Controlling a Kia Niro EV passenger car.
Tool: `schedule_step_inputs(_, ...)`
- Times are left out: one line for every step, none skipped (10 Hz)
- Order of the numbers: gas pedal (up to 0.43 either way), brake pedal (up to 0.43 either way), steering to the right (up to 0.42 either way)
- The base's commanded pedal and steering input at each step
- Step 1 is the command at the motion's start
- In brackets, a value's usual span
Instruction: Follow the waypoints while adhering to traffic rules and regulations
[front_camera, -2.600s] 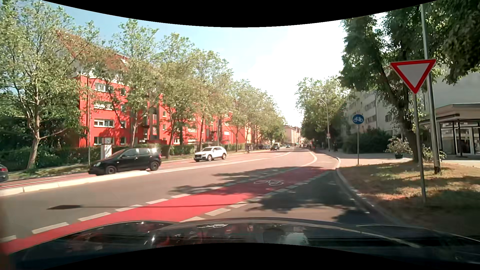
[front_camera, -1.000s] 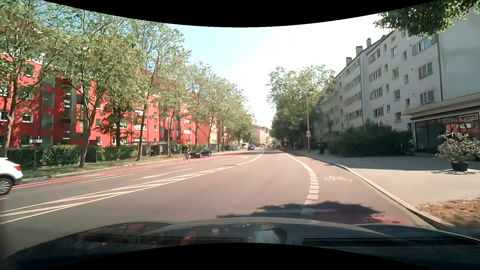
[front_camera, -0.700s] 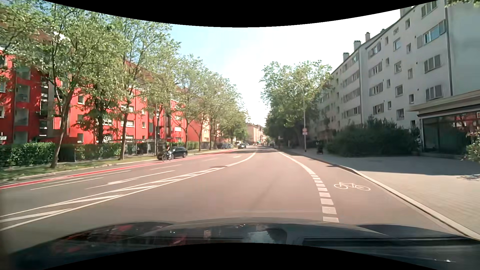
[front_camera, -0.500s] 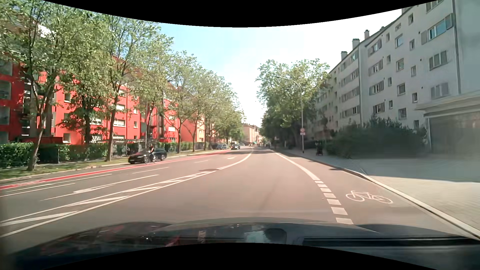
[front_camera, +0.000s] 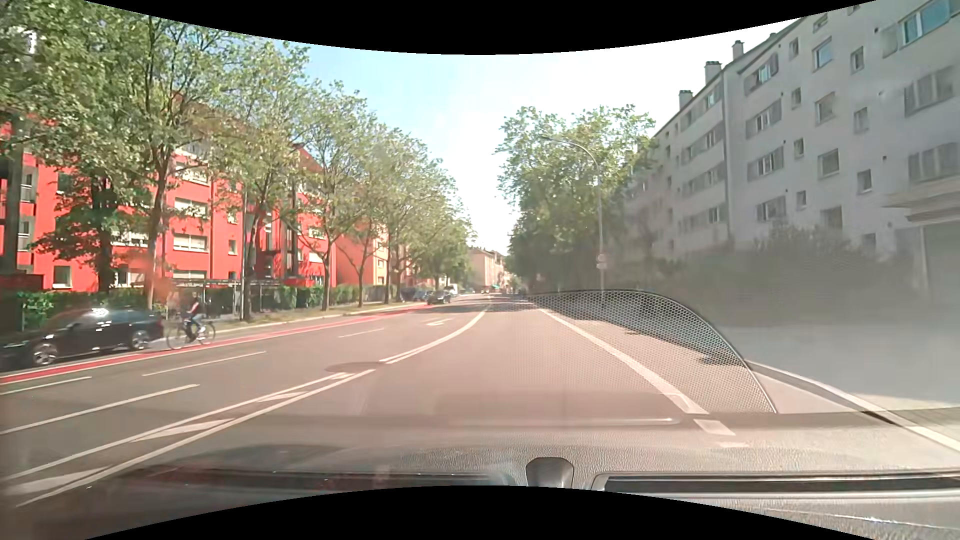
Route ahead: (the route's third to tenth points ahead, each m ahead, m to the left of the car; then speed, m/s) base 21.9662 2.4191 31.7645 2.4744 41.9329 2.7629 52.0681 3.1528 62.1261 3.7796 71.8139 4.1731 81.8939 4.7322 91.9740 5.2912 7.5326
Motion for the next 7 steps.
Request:
schedule_step_inputs(0.157,0.000,0.015)
schedule_step_inputs(0.157,0.000,0.011)
schedule_step_inputs(0.157,0.000,0.007)
schedule_step_inputs(0.157,0.000,0.006)
schedule_step_inputs(0.150,0.000,0.006)
schedule_step_inputs(0.150,0.000,0.006)
schedule_step_inputs(0.138,0.000,0.006)
